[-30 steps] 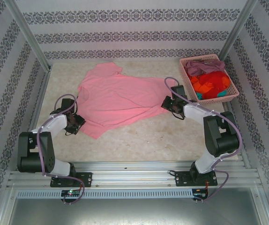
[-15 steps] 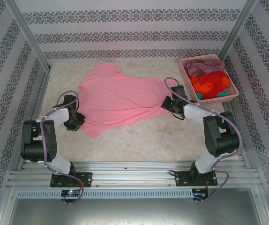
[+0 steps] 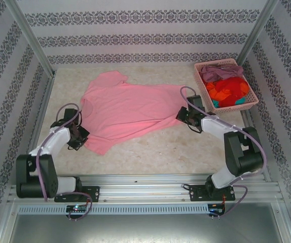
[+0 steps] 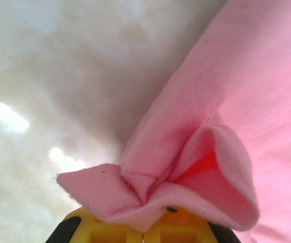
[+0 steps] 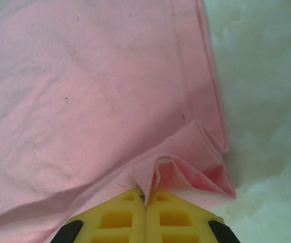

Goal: Fold and stack the t-shirts

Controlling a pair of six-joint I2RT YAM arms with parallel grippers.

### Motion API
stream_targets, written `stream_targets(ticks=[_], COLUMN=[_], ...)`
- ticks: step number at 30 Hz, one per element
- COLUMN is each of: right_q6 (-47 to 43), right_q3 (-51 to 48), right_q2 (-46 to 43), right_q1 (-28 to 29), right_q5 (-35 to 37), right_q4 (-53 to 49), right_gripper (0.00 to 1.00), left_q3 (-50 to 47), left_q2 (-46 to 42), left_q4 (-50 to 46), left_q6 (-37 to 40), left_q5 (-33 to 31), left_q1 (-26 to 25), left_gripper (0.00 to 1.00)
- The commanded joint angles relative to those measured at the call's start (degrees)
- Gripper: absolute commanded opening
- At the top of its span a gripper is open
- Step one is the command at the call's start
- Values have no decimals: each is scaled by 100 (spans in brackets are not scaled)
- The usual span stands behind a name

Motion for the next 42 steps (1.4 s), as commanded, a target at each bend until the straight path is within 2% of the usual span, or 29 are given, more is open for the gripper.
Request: stream_targets(ticks=[1, 7, 11, 14, 21, 25, 28, 32, 39, 40, 42], right_q6=[178, 496, 586, 608, 542, 480, 454, 446, 515, 509, 485], right_q3=[-350, -1005, -1244, -1170, -672, -291, -93, -169, -385, -385, -344], right_q2=[-536, -1200, -1146, -848, -94, 263, 345, 199, 192, 227, 303], right_q1=[197, 441, 533, 562, 590, 580, 579, 581, 580, 588, 591], right_q5=[326, 589, 565, 467, 403, 361, 293, 353, 318, 299, 266], right_q4=[-315, -655, -576, -361, 152, 299, 278, 240, 275, 284, 278], right_gripper=[0, 0, 0, 0, 0, 0, 0, 0, 0, 0, 0], left_q3=[-234, -678, -888, -747, 134, 1205, 1902, 1804, 288, 119, -144], left_q2=[-443, -1247, -1294, -734, 1231, 2091, 2378, 2092, 780, 573, 216], left_q4=[-884, -1428, -1197, -574, 792, 885, 638, 487, 108, -1, -159], left_q6=[-185, -383, -367, -319, -50, 222, 344, 305, 69, 45, -3], left_q5=[-16, 351, 303, 225, -10, -241, -300, -93, 34, -6, -73], left_q1=[-36, -38, -34, -30, -4, 96, 133, 124, 125, 128, 133], left_gripper=[0, 0, 0, 0, 0, 0, 0, 1, 8, 11, 24])
